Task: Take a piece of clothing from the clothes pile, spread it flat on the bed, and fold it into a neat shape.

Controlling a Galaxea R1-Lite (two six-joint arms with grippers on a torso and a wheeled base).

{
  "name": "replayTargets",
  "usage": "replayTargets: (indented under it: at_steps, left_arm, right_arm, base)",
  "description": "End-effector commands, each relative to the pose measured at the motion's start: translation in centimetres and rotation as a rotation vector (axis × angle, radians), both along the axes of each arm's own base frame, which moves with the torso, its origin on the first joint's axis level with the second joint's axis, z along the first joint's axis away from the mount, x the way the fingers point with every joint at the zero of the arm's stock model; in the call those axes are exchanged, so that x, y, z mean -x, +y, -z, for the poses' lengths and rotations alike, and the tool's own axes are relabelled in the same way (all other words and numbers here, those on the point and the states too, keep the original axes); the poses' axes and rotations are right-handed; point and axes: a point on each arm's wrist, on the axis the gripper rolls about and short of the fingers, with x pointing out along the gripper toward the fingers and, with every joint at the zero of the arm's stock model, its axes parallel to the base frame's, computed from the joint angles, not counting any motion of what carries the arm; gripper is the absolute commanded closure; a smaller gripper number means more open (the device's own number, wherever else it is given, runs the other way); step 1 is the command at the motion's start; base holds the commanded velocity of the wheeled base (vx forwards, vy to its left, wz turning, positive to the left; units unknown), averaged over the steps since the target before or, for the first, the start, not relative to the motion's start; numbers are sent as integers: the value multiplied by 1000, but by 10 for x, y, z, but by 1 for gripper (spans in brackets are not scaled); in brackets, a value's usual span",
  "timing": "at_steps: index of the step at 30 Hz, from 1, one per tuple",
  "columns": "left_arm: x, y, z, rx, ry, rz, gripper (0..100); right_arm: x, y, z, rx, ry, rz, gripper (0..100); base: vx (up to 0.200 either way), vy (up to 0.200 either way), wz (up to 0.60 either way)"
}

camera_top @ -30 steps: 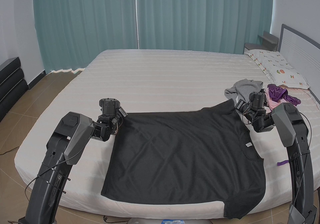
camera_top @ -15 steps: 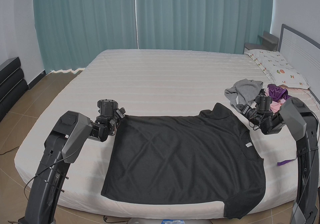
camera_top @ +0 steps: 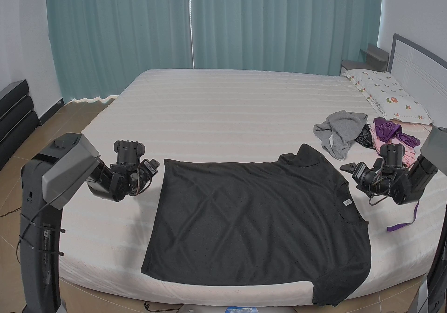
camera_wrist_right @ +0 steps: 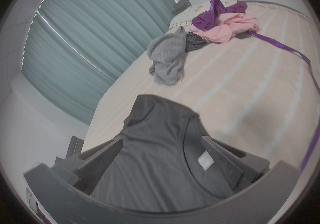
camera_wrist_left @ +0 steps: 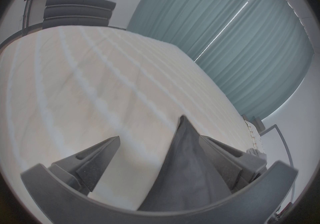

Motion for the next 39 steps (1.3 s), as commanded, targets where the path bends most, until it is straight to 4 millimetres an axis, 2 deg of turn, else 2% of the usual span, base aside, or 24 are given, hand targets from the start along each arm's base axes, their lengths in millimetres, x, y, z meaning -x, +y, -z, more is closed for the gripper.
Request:
replayTargets:
  at_steps: [1, 2, 8, 12, 16, 19, 34, 39]
  left_arm:
    - [86, 6, -45, 104, 38, 48, 0]
    - [108, 3, -40, 114, 69, 56, 0]
    - [163, -10, -35, 156, 140, 105, 0]
    - [188, -17, -38, 186, 173, 117, 0]
    - [203, -21, -40, 224, 198, 132, 0]
    - [210, -19, -38, 231, 220, 142, 0]
    - [218, -17, -32, 254, 263, 143, 0]
    - [218, -17, -33, 264, 264, 155, 0]
  right_arm:
    - [93, 8, -34, -76, -1, -58, 0]
    - [109, 9, -32, -78, -4, -55, 0]
    - [149, 14, -18, -80, 39, -66, 0]
    - [164, 16, -11, -102, 82, -84, 0]
    - [174, 19, -5, -123, 122, -118, 0]
    - [176, 18, -4, -137, 134, -119, 0]
    - [187, 20, 0, -161, 171, -147, 0]
    - [186, 19, -1, -157, 153, -146, 0]
  base:
    - [0, 0, 0]
    - [0, 0, 0]
    - [0, 0, 0]
    - [0, 0, 0]
    - [0, 0, 0]
    - [0, 0, 0]
    - [-200, 0, 0]
    - [0, 0, 0]
